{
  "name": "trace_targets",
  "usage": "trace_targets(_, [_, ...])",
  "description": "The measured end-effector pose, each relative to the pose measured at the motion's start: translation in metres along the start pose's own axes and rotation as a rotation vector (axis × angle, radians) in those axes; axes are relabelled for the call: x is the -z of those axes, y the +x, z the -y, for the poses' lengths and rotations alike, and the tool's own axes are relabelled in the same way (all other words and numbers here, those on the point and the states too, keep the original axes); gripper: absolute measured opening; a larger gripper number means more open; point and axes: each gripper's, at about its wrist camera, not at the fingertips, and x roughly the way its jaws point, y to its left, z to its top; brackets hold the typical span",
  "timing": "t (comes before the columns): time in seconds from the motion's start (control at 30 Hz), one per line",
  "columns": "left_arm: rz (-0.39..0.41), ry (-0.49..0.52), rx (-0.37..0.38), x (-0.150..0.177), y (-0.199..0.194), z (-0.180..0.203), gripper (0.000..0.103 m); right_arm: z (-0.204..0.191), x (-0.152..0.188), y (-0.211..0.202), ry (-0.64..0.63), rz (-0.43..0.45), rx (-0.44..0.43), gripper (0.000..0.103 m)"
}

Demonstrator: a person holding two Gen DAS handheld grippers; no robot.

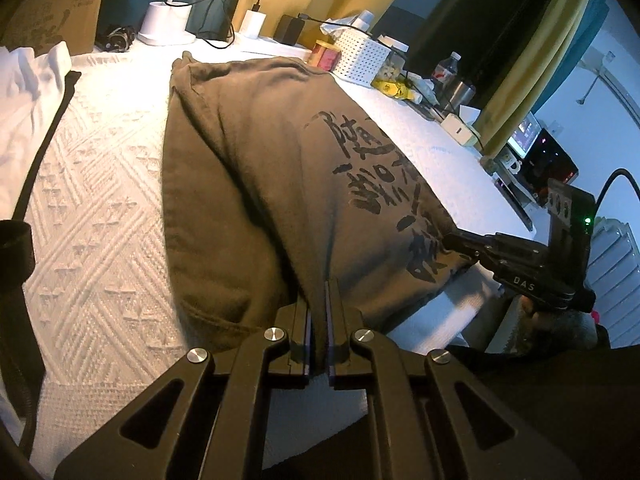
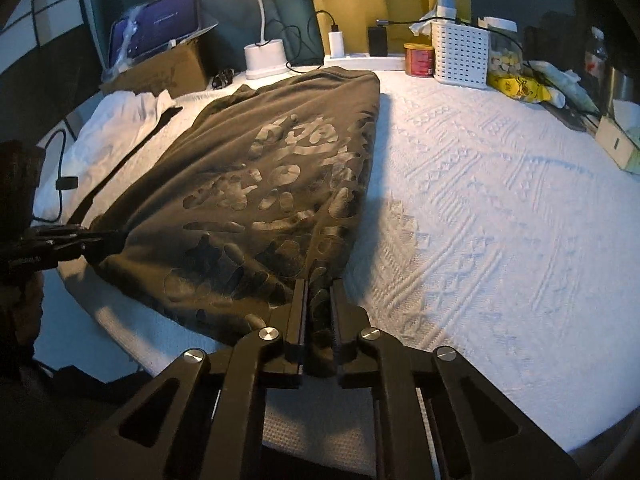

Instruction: Fold small clothes

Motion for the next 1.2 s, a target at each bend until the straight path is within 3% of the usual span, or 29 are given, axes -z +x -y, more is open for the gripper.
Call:
trace_targets(0.2, [0.001,-0.023,-0.012,0.001,-0.003,0.0,0.011,-0.004,0.006,-0.009,-0.024,-0.01,0.036,0.008])
trace_targets(0.27, [0.001,0.008,-0.042,0.0,-0.004,0.006,0.019,-0.005,0.007,-0.013,-0.028,-0.008,0.046,0.008])
trace_targets(0.33, [0.007,0.031,-0.061,0.0,-0.005,0.01,0.043,-0.004,0.008,-0.017,-0.03,-0.009,0.058,0.008])
trace_targets(0.43, [0.018,0.045,-0.066,-0.002,-0.006,0.015,0.056,0.0,0.012,-0.022,-0.03,-0.012,0.072,0.008])
trace_targets(0.8, [-0.009,0.093,-0.137,0.005,0.003,0.023,0.059,0.002,0.026,-0.028,-0.017,-0.038,0.074,0.008])
trace_targets(0.87, [-0.016,0.119,-0.145,0.006,0.004,0.026,0.064,0.002,0.027,-0.029,-0.014,-0.036,0.071,0.008])
trace_targets(0.93, [-0.027,0.152,-0.15,0.009,0.007,0.031,0.077,0.002,0.028,-0.029,-0.019,-0.035,0.071,0.008])
trace_targets(1.07, [-0.044,0.214,-0.207,0.011,0.016,0.043,0.082,0.003,0.028,-0.029,-0.015,-0.037,0.059,0.009])
trace_targets(1.2, [-0.045,0.174,-0.193,0.006,0.014,0.04,0.082,0.003,0.027,-0.029,-0.01,-0.039,0.055,0.01])
